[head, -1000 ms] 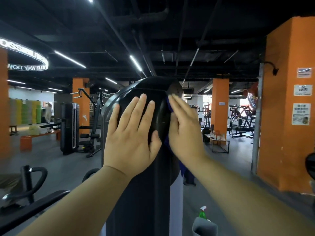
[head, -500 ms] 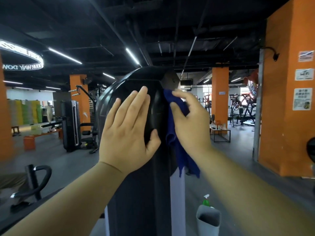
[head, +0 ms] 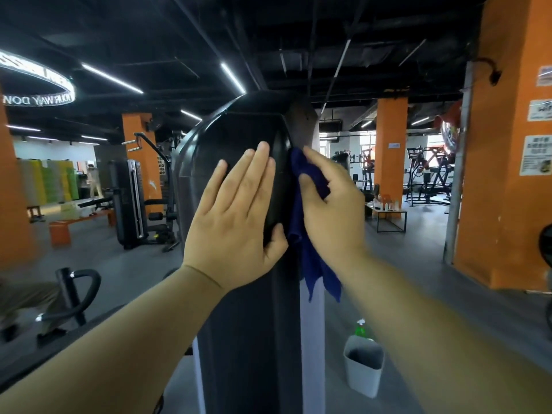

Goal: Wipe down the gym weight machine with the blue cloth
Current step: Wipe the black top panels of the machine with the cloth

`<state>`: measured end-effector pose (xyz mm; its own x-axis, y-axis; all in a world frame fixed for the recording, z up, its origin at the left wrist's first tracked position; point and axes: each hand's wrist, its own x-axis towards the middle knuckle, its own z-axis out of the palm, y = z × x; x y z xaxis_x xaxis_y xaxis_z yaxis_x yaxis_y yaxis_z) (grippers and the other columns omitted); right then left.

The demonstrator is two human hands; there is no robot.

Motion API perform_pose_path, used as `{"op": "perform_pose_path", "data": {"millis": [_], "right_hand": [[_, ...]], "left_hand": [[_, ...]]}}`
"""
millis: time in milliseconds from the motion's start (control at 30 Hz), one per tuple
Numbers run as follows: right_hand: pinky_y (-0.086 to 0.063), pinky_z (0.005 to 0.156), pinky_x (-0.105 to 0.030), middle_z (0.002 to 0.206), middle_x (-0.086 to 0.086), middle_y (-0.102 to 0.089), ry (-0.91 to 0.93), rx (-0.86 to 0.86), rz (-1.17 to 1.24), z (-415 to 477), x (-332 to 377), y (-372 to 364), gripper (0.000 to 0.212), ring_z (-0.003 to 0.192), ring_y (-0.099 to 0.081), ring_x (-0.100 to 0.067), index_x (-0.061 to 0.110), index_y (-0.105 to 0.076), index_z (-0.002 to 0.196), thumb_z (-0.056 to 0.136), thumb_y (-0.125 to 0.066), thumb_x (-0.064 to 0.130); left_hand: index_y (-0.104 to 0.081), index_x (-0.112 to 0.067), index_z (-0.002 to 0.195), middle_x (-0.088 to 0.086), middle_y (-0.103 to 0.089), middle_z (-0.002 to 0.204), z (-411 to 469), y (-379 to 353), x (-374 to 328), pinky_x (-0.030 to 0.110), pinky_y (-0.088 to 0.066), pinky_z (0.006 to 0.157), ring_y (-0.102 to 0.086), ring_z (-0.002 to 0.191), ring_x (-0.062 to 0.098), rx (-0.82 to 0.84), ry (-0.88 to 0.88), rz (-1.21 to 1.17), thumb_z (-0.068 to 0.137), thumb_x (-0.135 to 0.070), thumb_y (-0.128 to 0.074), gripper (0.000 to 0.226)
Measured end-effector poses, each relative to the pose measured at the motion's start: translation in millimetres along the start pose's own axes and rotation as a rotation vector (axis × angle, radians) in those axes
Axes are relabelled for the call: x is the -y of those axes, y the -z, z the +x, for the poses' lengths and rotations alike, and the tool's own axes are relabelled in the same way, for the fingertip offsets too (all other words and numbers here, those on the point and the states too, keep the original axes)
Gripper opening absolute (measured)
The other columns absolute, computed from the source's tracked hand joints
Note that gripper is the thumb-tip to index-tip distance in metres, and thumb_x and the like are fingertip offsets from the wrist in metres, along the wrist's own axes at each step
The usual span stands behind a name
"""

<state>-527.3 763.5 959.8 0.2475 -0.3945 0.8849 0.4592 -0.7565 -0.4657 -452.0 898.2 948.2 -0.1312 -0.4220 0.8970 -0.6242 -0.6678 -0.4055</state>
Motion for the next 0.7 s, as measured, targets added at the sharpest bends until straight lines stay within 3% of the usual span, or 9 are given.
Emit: {"op": "perform_pose_path", "data": {"millis": [100,200,333,433,700], "right_hand": [[-0.032,0.104,-0.007,0.132,0.007,-0.058,0.029,0.0,-0.035,-15,-4,-3,0.034,0.123,-0.048,0.004,0.018,-0.06,0.132,0.099,-0.055,0.013],[-0.035,0.103,-0.008,0.125,0.005,-0.062,0.01,-0.03,-0.058,-56,-23,-4,0.03,0.119,-0.052,0.004,0.016,-0.065,0.125,0.096,-0.059,0.01],[-0.048,0.098,-0.021,0.108,0.011,-0.068,-0.104,-0.003,0.047,-49,-25,5,0.025,0.104,-0.061,0.001,0.023,-0.071,0.107,0.09,-0.066,0.005],[-0.053,0.095,-0.031,0.108,0.011,-0.069,-0.164,0.037,0.141,-17,-14,9,0.025,0.102,-0.064,-0.003,0.023,-0.07,0.112,0.091,-0.066,0.01],[-0.047,0.09,-0.014,0.103,0.019,-0.065,-0.126,0.051,0.052,-90,-46,13,0.033,0.099,-0.062,0.003,0.032,-0.069,0.102,0.086,-0.07,0.003]], "left_hand": [[-0.031,0.002,0.15,0.019,-0.024,0.159,-9,-2,-3,0.05,-0.017,0.121,-0.023,0.147,0.03,-0.01,-0.03,-0.006,0.088,-0.037,-0.048,0.075],[-0.033,0.001,0.149,0.018,-0.025,0.158,-17,-4,-5,0.049,-0.017,0.121,-0.024,0.147,0.03,-0.024,-0.035,-0.022,0.088,-0.037,-0.047,0.073],[-0.032,0.001,0.149,0.019,-0.024,0.158,-21,-5,-8,0.049,-0.016,0.121,-0.023,0.147,0.03,-0.019,-0.029,-0.01,0.088,-0.036,-0.047,0.073],[-0.031,0.0,0.15,0.02,-0.02,0.158,-25,-5,-12,0.05,-0.014,0.121,-0.02,0.148,0.032,0.007,-0.041,-0.011,0.088,-0.036,-0.047,0.073],[-0.038,-0.002,0.147,0.019,-0.02,0.159,-31,-5,-16,0.052,-0.012,0.121,-0.018,0.147,0.037,0.072,-0.14,0.012,0.087,-0.036,-0.046,0.069]]}}
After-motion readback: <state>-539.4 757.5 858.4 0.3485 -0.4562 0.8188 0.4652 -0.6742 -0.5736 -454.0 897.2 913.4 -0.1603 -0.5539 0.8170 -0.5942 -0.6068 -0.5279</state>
